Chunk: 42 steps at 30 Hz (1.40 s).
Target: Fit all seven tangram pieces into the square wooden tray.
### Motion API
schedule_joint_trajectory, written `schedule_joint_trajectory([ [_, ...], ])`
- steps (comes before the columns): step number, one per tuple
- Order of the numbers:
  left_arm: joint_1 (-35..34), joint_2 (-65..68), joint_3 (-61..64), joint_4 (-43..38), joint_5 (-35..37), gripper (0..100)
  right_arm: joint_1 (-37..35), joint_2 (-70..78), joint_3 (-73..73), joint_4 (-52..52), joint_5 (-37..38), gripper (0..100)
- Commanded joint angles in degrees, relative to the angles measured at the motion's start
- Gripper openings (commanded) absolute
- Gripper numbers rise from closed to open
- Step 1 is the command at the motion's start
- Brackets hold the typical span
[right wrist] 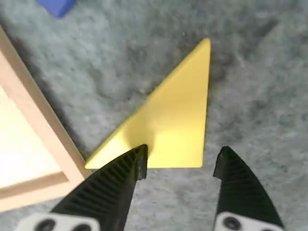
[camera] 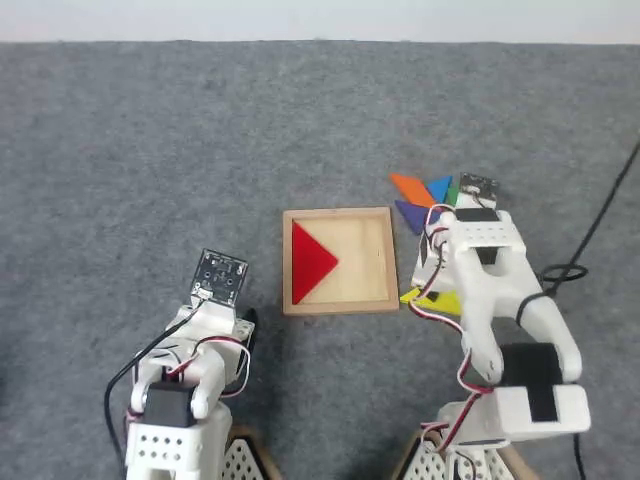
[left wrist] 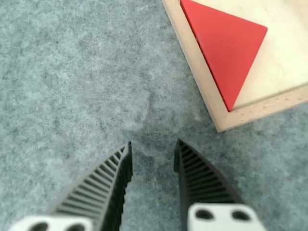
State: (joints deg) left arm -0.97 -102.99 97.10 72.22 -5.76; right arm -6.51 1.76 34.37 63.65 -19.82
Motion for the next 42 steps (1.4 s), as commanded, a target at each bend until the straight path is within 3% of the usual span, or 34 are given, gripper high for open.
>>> schedule_joint_trajectory([
  [1, -0.26, -1.14, -0.57, 0.18, 0.44, 14, -1.45, 1.80, -4.04, -1.01, -1.05, 24.2],
  [8, -0.26, -1.14, -0.57, 0.18, 0.44, 14, -5.76, 6.99, -10.81, -1.01, -8.09, 24.2],
  [24, -0.26, -1.14, -0.57, 0.18, 0.44, 14, -6.29, 13.58, -13.98, 3.03, -8.53, 20.6],
  [30, -0.26, -1.14, -0.57, 0.18, 0.44, 14, -1.36, 13.67, -13.71, 1.19, -7.91, 6.0],
  [37, -0.26, -1.14, -0.57, 0.18, 0.44, 14, 2.77, 13.14, -15.74, 0.48, 0.79, 0.6],
  [42, -0.26, -1.14, -0.57, 0.18, 0.44, 14, 5.41, 11.21, -21.01, 4.79, 0.79, 0.6],
])
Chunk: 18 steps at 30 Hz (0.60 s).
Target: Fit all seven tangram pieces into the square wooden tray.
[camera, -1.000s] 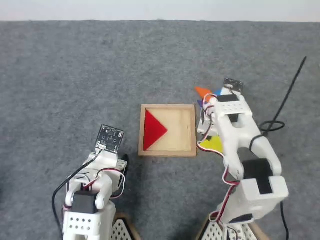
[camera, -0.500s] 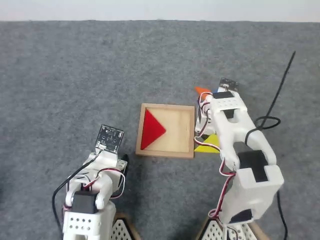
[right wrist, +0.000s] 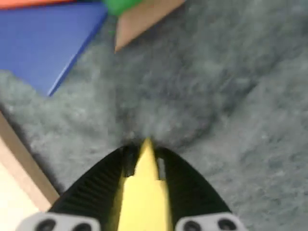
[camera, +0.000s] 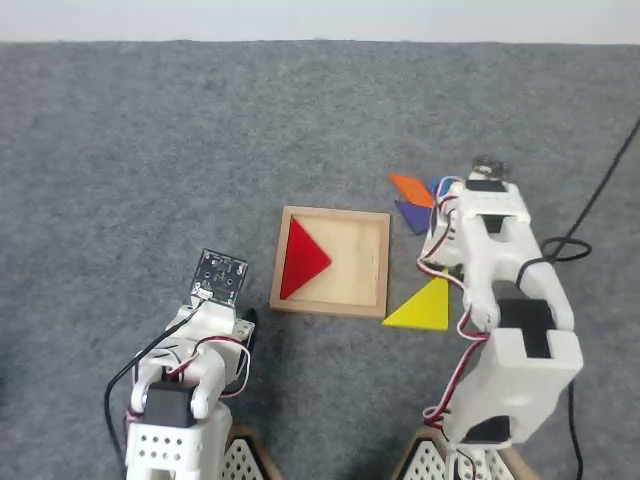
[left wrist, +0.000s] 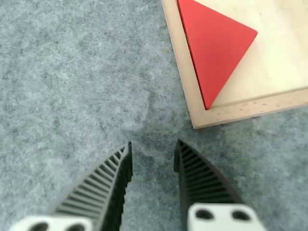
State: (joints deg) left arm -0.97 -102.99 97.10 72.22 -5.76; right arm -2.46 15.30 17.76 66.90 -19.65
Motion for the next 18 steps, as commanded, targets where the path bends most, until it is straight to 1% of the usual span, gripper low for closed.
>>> schedule_joint_trajectory([
  [1, -0.26, -1.14, -0.57, 0.18, 0.44, 14, 1.36, -3.91, -4.48, 2.07, 0.09, 0.6],
  [5, -0.26, -1.14, -0.57, 0.18, 0.44, 14, 0.40, -14.20, 0.18, 2.33, -0.26, 0.6],
  [8, -0.26, -1.14, -0.57, 0.18, 0.44, 14, -2.42, -24.66, 8.79, 1.45, 1.41, 0.6],
  [13, -0.26, -1.14, -0.57, 0.18, 0.44, 14, -10.42, -40.57, 27.16, -3.21, 6.86, 0.6],
  [15, -0.26, -1.14, -0.57, 0.18, 0.44, 14, -13.93, -43.30, 32.79, -4.97, 9.32, 0.6],
  [18, -0.26, -1.14, -0.57, 0.18, 0.44, 14, -19.82, -43.74, 36.92, -5.41, 10.11, 0.6],
])
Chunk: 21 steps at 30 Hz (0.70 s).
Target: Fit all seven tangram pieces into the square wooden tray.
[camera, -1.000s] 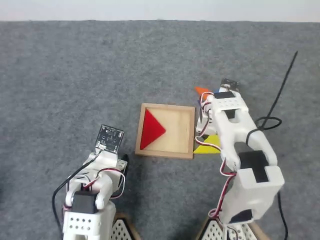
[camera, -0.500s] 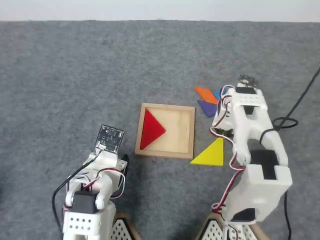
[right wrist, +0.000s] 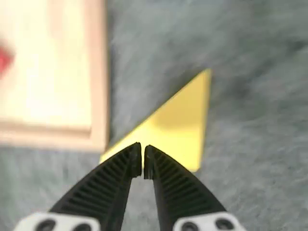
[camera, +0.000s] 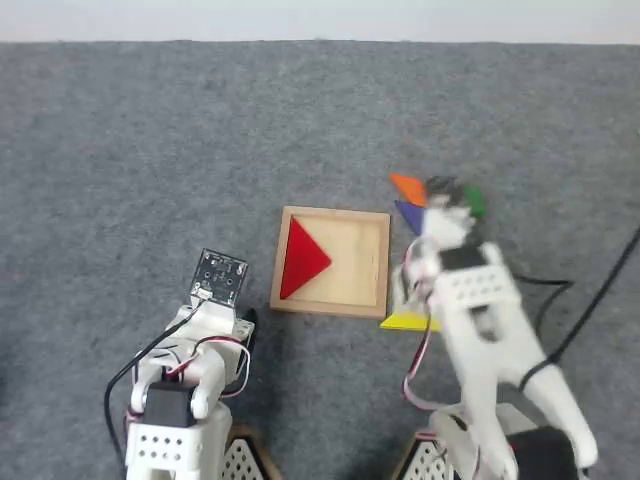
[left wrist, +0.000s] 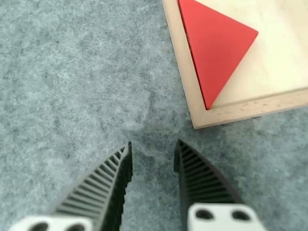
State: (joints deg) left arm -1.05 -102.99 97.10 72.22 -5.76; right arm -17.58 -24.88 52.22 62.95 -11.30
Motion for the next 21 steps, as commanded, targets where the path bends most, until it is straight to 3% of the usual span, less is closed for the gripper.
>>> schedule_joint_trajectory([
  [1, -0.18, -1.14, -0.57, 0.18, 0.44, 14, -6.02, -3.56, 2.73, -1.54, 2.11, 0.6],
  [6, -0.18, -1.14, -0.57, 0.18, 0.44, 14, -10.59, -3.56, 2.90, -1.54, 2.11, 0.6],
  [10, -0.18, -1.14, -0.57, 0.18, 0.44, 14, -9.98, -2.24, 2.99, -1.54, 2.73, 0.6],
  [21, -0.18, -1.14, -0.57, 0.18, 0.44, 14, 10.33, 17.80, -5.19, -7.43, 8.70, 0.6],
])
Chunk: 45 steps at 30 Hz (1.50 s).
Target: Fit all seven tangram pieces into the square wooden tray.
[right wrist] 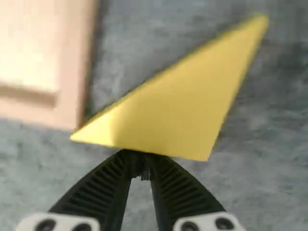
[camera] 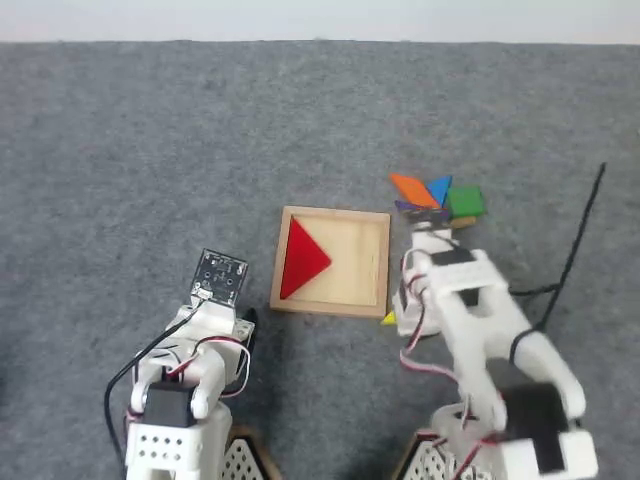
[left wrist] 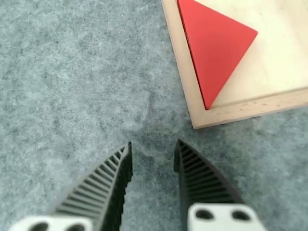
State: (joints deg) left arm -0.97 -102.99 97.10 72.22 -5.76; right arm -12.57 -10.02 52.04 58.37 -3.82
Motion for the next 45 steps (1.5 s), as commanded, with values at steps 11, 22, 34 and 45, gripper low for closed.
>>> schedule_joint_trajectory([
  [11, -0.26, -1.14, -0.57, 0.18, 0.44, 14, 15.08, 6.55, -17.76, -3.30, 4.66, 0.6],
  [22, -0.26, -1.14, -0.57, 0.18, 0.44, 14, 8.31, 6.55, -26.73, 5.85, -7.12, 0.9],
  [34, -0.26, -1.14, -0.57, 0.18, 0.44, 14, 3.47, 6.73, -25.05, 0.84, -36.92, 46.4],
  [45, -0.26, -1.14, -0.57, 0.18, 0.44, 14, 3.47, 14.11, -25.58, -5.41, -34.37, 40.8],
])
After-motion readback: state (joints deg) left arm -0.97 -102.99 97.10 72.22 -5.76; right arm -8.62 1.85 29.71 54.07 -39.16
